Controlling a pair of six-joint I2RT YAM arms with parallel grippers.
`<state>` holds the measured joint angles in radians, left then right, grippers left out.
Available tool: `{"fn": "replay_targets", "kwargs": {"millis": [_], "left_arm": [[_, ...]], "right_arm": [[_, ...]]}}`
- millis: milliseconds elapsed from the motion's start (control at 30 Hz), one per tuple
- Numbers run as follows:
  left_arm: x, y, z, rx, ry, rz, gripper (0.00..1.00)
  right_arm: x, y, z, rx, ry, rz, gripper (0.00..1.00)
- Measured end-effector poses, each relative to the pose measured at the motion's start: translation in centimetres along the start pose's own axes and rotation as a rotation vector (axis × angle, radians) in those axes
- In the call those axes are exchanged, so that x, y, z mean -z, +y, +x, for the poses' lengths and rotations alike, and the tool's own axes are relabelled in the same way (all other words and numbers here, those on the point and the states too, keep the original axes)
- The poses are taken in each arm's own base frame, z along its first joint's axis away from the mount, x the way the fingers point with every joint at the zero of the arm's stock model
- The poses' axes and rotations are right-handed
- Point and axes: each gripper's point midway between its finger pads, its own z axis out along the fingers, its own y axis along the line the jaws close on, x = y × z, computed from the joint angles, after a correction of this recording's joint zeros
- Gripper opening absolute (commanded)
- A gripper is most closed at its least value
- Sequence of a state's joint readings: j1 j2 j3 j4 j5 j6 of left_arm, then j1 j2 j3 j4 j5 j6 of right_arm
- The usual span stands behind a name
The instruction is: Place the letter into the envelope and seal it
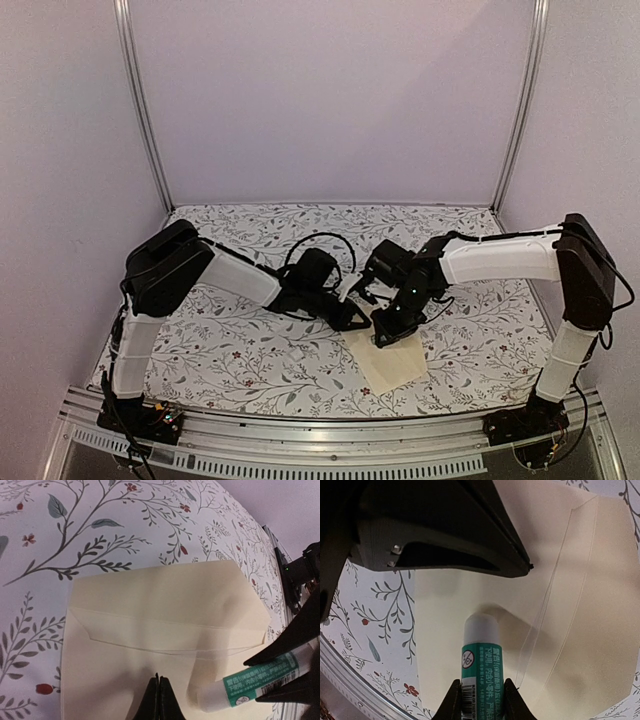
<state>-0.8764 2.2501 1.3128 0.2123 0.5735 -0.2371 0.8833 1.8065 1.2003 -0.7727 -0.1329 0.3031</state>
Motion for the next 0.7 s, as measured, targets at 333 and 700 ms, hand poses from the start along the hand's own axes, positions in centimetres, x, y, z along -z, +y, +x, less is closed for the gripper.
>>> {"fn": "replay_targets", "kwargs": {"millis": [333,700], "left_arm": [[0.2,0.2,0.0,0.004,-0.002,0.003,0.0],[0.2,0.2,0.0,0.003,-0.004,0.003,0.0]], "right_arm": [[0.1,-0.6,1.3,0.002,0.0,0.001,0.0],[0.9,-1.7,3.9,-0.044,0.026,0.033,0.0]]}}
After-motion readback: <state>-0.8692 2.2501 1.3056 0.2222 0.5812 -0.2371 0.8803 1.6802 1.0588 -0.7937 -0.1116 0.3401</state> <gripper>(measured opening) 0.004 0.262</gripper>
